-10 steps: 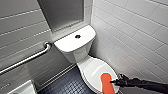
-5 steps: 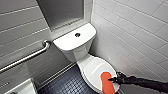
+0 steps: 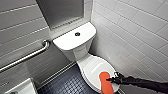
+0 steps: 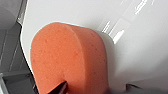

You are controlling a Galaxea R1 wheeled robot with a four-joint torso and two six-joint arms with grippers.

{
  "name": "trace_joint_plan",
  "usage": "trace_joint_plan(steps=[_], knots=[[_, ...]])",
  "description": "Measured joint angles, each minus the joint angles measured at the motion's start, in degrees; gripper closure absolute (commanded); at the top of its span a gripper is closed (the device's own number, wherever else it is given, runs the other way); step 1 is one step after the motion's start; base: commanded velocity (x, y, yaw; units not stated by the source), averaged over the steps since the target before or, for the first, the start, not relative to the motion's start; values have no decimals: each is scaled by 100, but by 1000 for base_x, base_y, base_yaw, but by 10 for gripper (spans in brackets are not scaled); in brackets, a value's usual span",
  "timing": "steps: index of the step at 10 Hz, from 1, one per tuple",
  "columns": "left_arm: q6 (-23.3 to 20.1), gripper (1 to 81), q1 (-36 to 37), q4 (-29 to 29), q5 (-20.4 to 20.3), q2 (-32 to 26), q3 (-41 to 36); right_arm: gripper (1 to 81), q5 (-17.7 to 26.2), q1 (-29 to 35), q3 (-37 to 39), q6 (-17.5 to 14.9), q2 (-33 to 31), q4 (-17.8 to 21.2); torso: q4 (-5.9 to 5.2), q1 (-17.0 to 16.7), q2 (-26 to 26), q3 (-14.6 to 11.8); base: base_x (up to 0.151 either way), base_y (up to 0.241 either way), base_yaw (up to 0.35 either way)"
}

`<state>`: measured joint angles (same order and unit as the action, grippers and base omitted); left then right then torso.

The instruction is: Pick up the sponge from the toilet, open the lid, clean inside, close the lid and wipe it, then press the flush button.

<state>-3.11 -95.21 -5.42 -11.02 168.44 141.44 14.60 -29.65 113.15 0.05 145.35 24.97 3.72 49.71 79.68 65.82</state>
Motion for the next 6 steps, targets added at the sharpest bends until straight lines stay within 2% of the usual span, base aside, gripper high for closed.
trace_joint_plan(steps=[6], knots=[[-5,10,0,0,2,30,0,10,0,-98,-452,-2,-94,13,0,0,0,0,0,0,0]])
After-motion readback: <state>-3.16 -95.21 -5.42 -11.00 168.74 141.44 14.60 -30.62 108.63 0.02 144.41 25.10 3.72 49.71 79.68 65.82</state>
